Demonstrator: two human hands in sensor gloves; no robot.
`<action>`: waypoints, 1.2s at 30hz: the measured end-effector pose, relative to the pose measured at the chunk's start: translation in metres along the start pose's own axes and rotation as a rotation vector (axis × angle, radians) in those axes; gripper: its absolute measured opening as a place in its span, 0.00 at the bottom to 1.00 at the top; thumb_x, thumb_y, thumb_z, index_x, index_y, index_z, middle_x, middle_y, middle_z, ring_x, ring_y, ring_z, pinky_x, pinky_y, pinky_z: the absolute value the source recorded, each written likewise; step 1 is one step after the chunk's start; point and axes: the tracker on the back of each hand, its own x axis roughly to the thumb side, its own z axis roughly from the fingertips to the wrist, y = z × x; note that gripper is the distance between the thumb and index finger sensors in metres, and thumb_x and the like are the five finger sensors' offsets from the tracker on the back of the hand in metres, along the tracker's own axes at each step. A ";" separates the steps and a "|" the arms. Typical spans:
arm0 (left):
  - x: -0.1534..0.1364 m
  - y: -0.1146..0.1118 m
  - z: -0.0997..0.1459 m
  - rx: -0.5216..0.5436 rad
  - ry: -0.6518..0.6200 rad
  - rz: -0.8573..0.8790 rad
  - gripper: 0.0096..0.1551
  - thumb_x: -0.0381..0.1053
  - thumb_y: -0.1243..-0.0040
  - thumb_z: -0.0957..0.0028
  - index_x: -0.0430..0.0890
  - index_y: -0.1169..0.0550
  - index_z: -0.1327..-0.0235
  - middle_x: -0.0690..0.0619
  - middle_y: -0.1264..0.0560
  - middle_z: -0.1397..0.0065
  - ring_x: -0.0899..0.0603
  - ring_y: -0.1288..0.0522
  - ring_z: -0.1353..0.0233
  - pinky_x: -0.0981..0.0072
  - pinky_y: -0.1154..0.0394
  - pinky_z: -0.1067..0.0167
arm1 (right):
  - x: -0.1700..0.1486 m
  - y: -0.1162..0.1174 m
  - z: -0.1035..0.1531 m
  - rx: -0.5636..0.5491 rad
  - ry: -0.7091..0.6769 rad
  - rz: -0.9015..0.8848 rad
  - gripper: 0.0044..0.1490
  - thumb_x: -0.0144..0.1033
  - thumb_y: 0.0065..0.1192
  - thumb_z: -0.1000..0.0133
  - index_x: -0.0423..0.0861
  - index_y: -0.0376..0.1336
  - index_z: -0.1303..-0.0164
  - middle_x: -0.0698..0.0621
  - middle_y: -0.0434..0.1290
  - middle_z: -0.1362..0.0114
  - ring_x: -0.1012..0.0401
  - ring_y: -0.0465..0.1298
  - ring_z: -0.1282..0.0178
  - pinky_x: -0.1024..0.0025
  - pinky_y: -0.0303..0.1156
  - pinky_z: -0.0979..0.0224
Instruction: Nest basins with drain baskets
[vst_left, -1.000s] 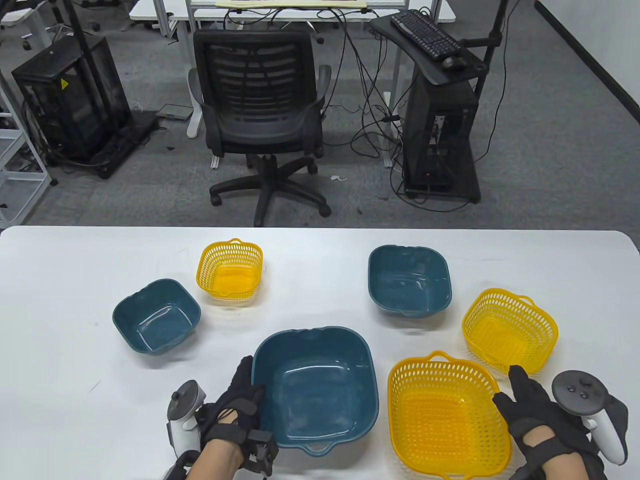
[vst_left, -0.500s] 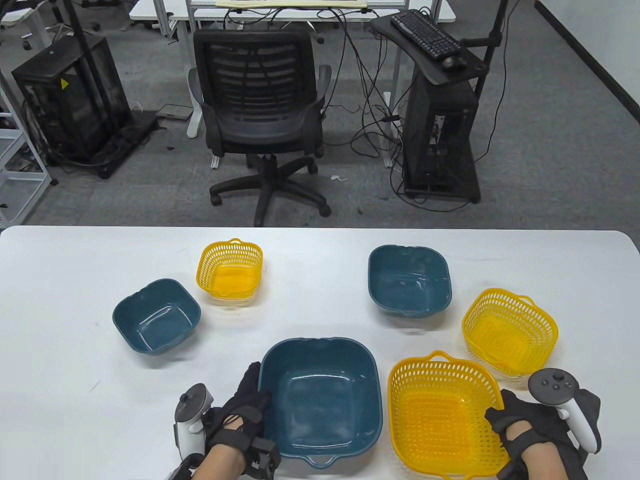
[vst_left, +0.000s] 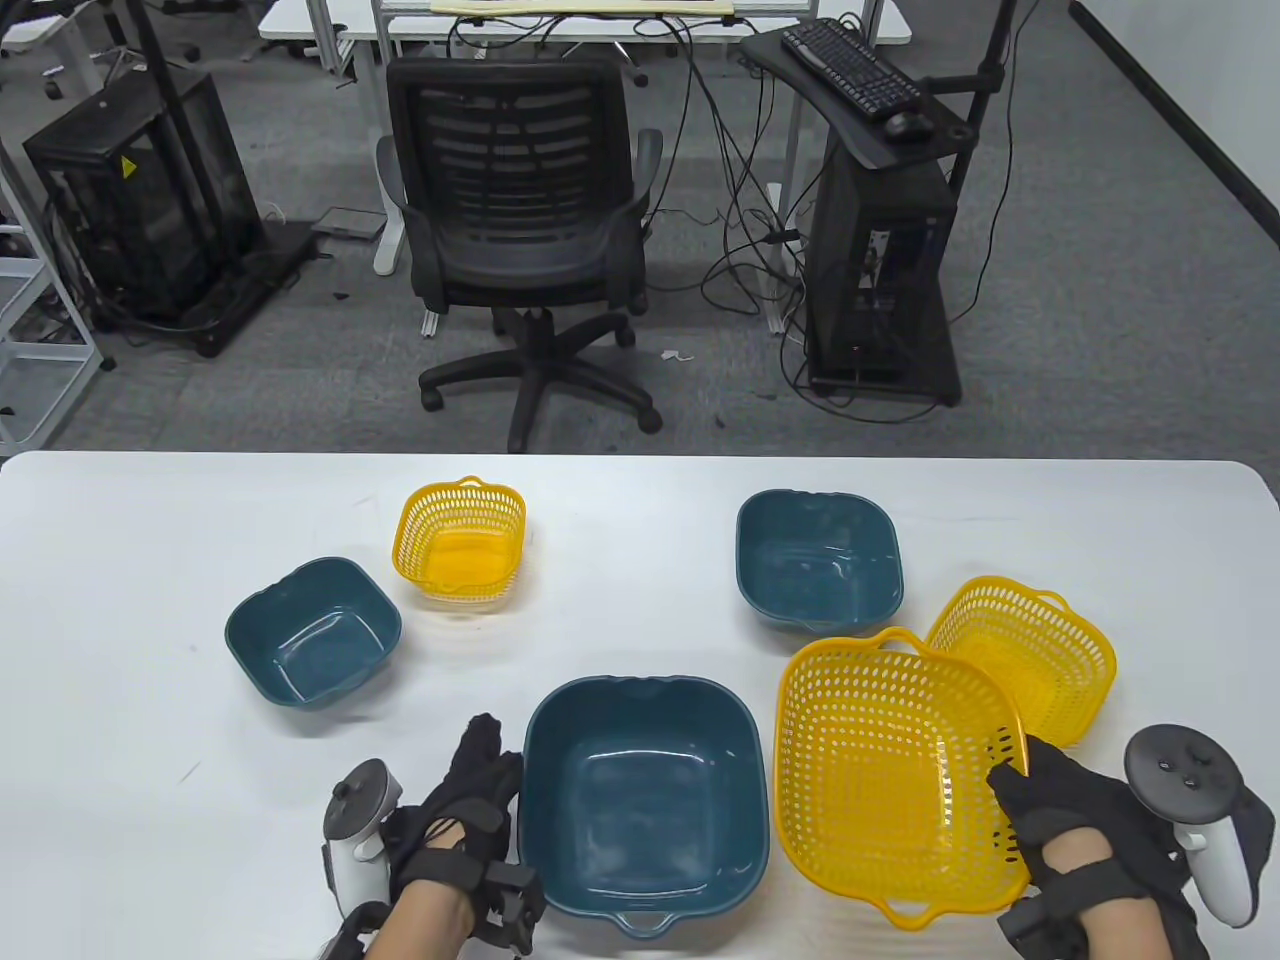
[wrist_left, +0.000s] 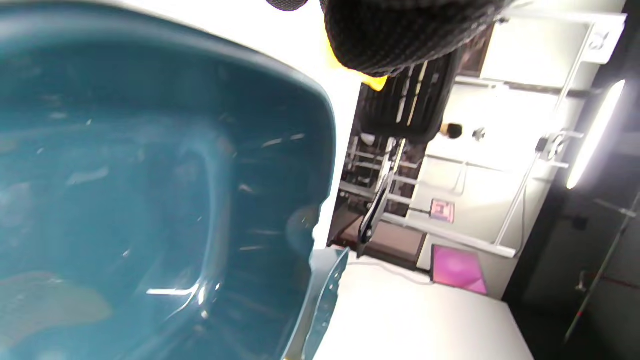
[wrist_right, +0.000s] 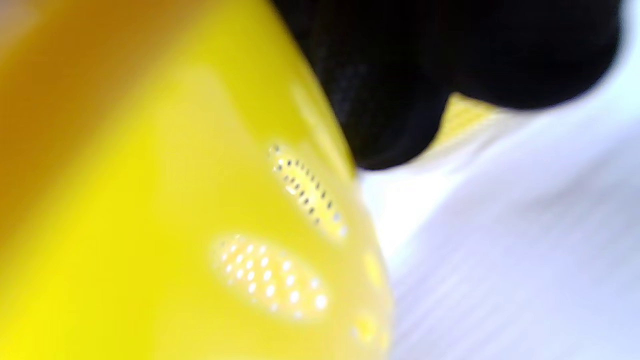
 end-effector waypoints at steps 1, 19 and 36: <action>0.002 0.003 0.001 0.001 -0.004 0.018 0.43 0.49 0.45 0.43 0.53 0.51 0.19 0.45 0.58 0.15 0.27 0.63 0.19 0.32 0.55 0.27 | 0.023 0.013 0.000 0.026 -0.056 0.027 0.43 0.37 0.63 0.43 0.34 0.52 0.22 0.33 0.60 0.24 0.51 0.82 0.65 0.61 0.81 0.67; 0.025 0.038 0.014 0.028 -0.057 0.171 0.42 0.50 0.47 0.43 0.52 0.49 0.18 0.45 0.57 0.15 0.27 0.63 0.19 0.31 0.55 0.27 | 0.105 0.190 -0.023 -0.035 -0.186 0.472 0.37 0.31 0.61 0.45 0.53 0.55 0.24 0.46 0.60 0.18 0.38 0.71 0.38 0.45 0.73 0.46; 0.020 0.036 0.011 0.017 -0.022 0.141 0.41 0.50 0.47 0.43 0.51 0.49 0.18 0.44 0.57 0.15 0.26 0.62 0.19 0.31 0.54 0.27 | 0.071 0.225 -0.040 0.232 -0.025 0.591 0.41 0.32 0.54 0.42 0.51 0.42 0.20 0.49 0.24 0.19 0.43 0.24 0.21 0.26 0.39 0.27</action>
